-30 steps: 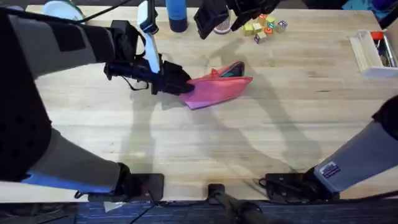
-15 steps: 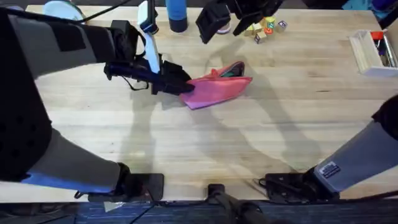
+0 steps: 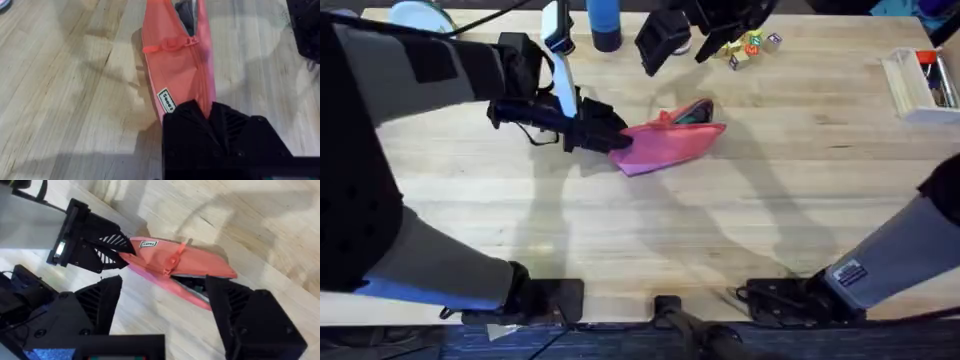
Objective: Unzip the bag, pick up the pens from the table one at a time and place them inside, then zip the bag closed.
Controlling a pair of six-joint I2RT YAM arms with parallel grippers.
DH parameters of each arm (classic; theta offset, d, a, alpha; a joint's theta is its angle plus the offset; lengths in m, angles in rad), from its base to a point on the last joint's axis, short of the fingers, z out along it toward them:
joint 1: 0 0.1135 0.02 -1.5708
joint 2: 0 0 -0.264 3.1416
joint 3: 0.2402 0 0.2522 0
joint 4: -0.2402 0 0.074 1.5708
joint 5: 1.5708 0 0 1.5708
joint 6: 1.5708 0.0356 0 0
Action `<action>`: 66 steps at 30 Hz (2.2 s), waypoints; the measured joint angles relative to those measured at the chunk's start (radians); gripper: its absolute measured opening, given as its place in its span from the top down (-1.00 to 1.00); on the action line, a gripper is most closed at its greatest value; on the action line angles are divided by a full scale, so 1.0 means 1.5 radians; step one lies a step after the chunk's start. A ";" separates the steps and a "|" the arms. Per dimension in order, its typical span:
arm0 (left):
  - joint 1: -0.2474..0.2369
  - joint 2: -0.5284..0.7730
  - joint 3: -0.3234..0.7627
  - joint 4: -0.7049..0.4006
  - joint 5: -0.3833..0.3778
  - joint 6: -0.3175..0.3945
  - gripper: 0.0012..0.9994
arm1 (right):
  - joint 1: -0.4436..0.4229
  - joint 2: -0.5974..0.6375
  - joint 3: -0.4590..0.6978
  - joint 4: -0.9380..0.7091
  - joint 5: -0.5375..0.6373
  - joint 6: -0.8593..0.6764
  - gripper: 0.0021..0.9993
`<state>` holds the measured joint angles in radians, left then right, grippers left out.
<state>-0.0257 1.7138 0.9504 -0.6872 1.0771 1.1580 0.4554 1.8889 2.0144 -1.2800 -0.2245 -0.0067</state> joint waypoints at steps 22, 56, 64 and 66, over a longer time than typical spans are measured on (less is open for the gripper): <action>0.000 0.000 0.000 0.008 0.000 0.000 0.92 | 0.003 0.000 -0.114 0.048 -0.015 0.007 -1.00; 0.000 0.000 -0.001 0.010 0.000 0.000 0.92 | 0.026 0.001 -0.233 0.140 -0.021 0.011 -0.72; 0.000 0.000 -0.001 0.011 -0.001 0.000 0.92 | 0.027 0.028 -0.233 0.141 -0.021 0.015 -0.44; 0.000 0.000 -0.001 0.012 -0.001 0.000 0.92 | 0.027 0.029 -0.233 0.141 -0.023 0.017 -0.34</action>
<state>-0.0257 1.7138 0.9497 -0.6693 1.0752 1.1576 0.4953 1.9320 1.6650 -1.0689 -0.2597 0.0187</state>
